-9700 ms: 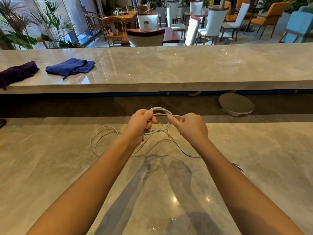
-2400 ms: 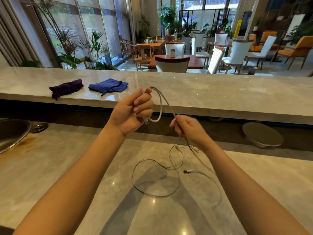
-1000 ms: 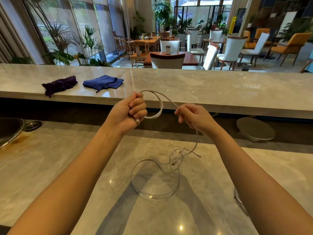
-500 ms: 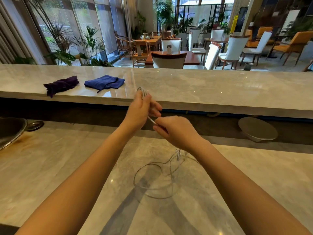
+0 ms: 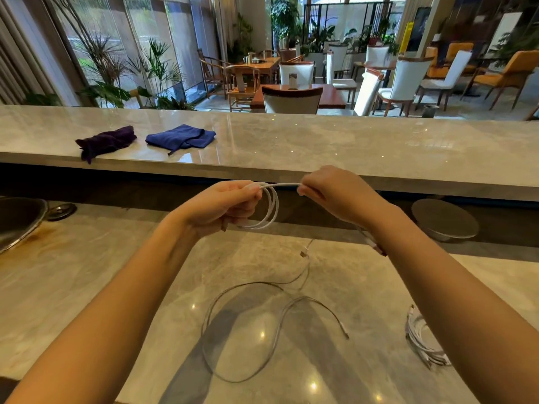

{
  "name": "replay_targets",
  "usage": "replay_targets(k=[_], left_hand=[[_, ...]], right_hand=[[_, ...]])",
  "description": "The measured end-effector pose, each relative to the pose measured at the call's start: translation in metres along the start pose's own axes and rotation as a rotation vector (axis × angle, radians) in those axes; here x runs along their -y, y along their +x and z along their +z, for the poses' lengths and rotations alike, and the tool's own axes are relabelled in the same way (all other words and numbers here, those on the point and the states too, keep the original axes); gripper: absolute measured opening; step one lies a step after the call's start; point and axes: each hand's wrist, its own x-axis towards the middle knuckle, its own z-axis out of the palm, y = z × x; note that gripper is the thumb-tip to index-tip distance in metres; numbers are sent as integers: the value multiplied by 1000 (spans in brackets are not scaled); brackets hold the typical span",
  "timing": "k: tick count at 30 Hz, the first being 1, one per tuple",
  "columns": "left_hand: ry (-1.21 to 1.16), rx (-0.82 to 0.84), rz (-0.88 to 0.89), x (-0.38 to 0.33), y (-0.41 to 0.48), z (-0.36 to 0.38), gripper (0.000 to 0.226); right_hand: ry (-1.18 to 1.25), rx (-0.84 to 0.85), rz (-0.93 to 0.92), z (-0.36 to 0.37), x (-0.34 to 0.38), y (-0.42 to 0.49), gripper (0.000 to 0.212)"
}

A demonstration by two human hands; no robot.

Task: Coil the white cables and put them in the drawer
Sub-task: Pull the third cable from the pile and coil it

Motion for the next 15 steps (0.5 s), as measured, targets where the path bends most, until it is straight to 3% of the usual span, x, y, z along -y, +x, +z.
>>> replay_targets(k=[3,7,9,12,15], left_hand=[[-239,-31,-22,4,4,1,23],[-427,-31,-58,10,11,3,22],[-527,8,-58,14,12,4,21],[-640,54,-36,18,13,9,22],[-603,21,-17,21,15,15,24]], right_hand=[[-176,130,87,13,5,0,38],[-3,317,280,21,15,3,37],[236,270,401,23,16,4,36],[884,167,624,24,20,5,33],[1332,140,706,28,27,4,37]])
